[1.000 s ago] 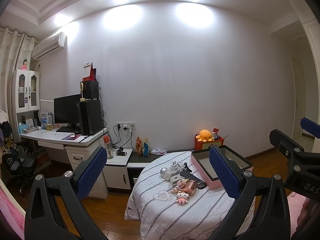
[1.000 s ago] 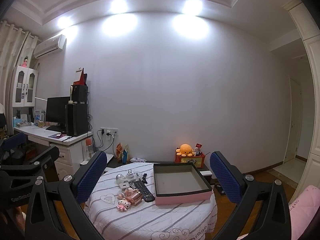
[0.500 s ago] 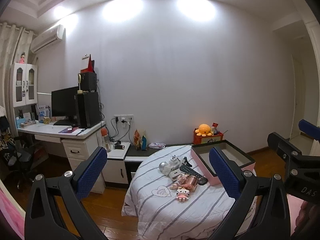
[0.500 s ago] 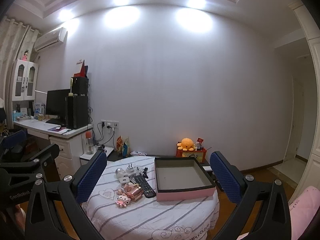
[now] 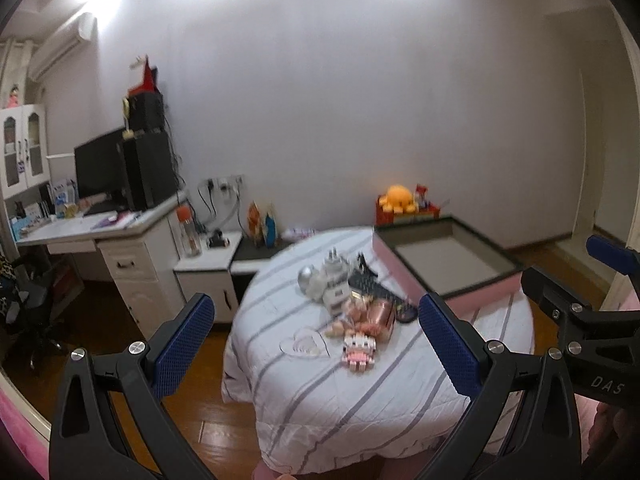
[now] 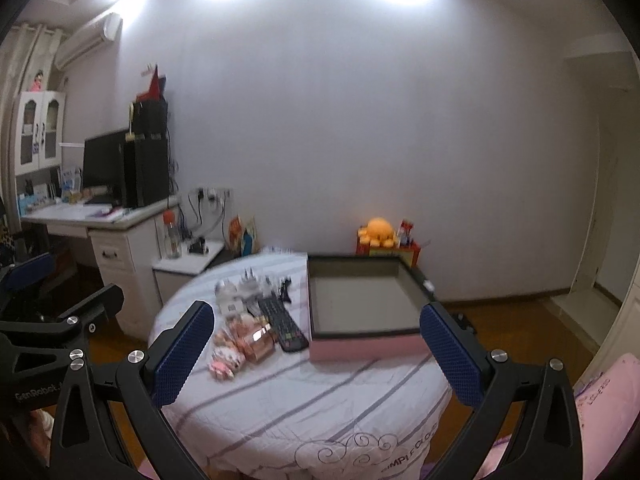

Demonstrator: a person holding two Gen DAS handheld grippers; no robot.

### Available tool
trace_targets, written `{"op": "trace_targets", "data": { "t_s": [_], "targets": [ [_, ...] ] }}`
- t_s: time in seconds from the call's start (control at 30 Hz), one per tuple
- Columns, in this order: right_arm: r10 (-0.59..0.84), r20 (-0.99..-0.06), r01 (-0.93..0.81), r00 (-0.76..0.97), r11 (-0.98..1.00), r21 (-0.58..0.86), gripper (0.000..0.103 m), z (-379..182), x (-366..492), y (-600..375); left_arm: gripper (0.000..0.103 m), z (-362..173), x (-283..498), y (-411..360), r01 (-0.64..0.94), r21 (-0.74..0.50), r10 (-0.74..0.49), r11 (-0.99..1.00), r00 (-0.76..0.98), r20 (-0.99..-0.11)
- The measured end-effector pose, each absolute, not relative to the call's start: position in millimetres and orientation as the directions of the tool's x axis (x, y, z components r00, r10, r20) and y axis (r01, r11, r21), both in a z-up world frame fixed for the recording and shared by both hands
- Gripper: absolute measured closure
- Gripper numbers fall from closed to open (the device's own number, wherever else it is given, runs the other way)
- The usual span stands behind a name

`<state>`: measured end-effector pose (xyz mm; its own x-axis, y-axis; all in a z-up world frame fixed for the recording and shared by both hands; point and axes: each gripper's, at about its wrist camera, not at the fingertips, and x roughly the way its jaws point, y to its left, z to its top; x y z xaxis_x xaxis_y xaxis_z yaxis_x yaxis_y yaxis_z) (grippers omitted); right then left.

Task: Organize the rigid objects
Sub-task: 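Move both tools toward the items on the bed, then grasp the block cat figure with the left tool while the right tool approaches the rose-gold canister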

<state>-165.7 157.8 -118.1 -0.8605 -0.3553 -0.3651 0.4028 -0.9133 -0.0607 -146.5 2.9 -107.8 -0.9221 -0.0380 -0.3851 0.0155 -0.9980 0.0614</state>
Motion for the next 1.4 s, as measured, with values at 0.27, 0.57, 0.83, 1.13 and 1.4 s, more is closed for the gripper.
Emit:
{"op": "trace_targets", "data": {
  "t_s": [0.27, 0.57, 0.83, 1.13, 1.4],
  "targets": [
    [-0.328, -0.481, 0.385, -0.813, -0.923, -0.021, 0.0, -164, -215, 159, 0.0, -169, -206, 15, -0.042, 0.062, 0.001, -0.997, -0.834, -0.552],
    [-0.326, -0.582, 0.397, -0.745, -0.918, 0.004, 0.0, -208, -265, 145, 0.0, -221, -259, 27, -0.089, 0.056, 0.028, -0.994, -0.733, -0.68],
    [-0.346, -0.637, 0.416, -0.689, -0.908, 0.043, 0.0, -238, -297, 137, 0.0, -257, -295, 20, -0.06, 0.045, 0.006, -0.997, -0.668, -0.744],
    [-0.37, -0.665, 0.448, -0.649, -0.892, 0.059, 0.0, -252, -308, 126, 0.021, -273, -312, 17, -0.103, 0.013, 0.056, -0.995, -0.636, -0.77],
    [-0.38, -0.671, 0.465, -0.637, -0.883, 0.06, 0.0, -254, -303, 117, 0.047, -269, -308, 4, -0.137, -0.041, 0.119, -0.99, -0.634, -0.764]
  ]
}}
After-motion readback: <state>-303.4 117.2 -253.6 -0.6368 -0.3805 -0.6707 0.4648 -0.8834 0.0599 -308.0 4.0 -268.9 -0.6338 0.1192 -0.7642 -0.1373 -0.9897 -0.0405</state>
